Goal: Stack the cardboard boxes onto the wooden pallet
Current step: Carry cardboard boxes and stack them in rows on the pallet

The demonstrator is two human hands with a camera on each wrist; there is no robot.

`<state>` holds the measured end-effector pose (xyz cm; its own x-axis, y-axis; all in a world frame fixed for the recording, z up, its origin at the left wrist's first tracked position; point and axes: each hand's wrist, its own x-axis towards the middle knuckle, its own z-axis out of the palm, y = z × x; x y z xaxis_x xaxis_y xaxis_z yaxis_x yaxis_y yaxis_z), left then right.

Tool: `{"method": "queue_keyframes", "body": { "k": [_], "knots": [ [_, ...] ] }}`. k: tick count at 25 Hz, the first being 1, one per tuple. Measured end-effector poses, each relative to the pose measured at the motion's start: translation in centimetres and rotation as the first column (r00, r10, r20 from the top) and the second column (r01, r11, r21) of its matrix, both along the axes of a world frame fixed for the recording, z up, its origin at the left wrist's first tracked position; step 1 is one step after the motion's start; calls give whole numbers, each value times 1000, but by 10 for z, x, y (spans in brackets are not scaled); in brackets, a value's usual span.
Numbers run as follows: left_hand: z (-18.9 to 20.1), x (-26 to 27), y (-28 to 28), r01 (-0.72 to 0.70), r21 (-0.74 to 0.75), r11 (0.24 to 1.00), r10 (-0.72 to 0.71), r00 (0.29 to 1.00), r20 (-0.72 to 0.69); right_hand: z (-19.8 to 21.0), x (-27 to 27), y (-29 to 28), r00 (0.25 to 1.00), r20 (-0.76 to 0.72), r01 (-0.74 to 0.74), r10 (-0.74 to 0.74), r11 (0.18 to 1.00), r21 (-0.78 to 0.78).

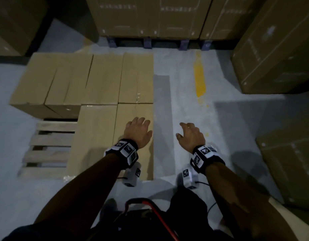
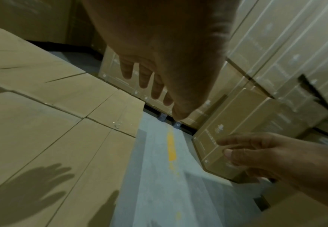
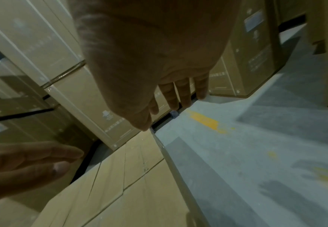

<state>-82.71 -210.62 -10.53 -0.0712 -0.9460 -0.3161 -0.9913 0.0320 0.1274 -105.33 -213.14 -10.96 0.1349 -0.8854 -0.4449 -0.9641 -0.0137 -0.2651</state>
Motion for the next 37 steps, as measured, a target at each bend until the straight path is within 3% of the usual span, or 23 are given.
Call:
{"method": "queue_keyframes", "body": {
  "k": [5, 9, 14, 19, 21, 26, 32, 37],
  "knots": [
    [26, -68, -46, -147, -15, 989, 147, 989, -16, 19, -74, -78, 989, -3, -145, 145, 989, 37],
    [30, -91, -85, -243, -7, 970, 242, 970, -22, 25, -93, -131, 979, 3, -203, 203, 979, 18],
    [14, -86, -131, -391, 40, 920, 393, 914, -104, 32, -74, -207, 959, 20, -282, 283, 959, -20],
    [-10, -45, -207, -580, 43, 813, 579, 801, -153, 25, -5, -310, 913, 18, -406, 407, 913, -37],
    [-25, -20, -246, -690, 94, 717, 691, 687, -226, 16, 31, -360, 886, -7, -464, 464, 886, -3],
    [-36, 38, -314, -880, 305, 365, 906, 260, -334, 19, 115, -468, 851, -10, -522, 526, 846, 107],
    [-58, 81, -363, -937, 348, 30, 940, -92, -329, -8, 226, -573, 876, 101, -483, 473, 861, 159],
    [-112, 99, -398, -859, 429, -278, 890, -398, -221, -87, 301, -657, 876, 98, -480, 471, 839, 256]
  ]
}}
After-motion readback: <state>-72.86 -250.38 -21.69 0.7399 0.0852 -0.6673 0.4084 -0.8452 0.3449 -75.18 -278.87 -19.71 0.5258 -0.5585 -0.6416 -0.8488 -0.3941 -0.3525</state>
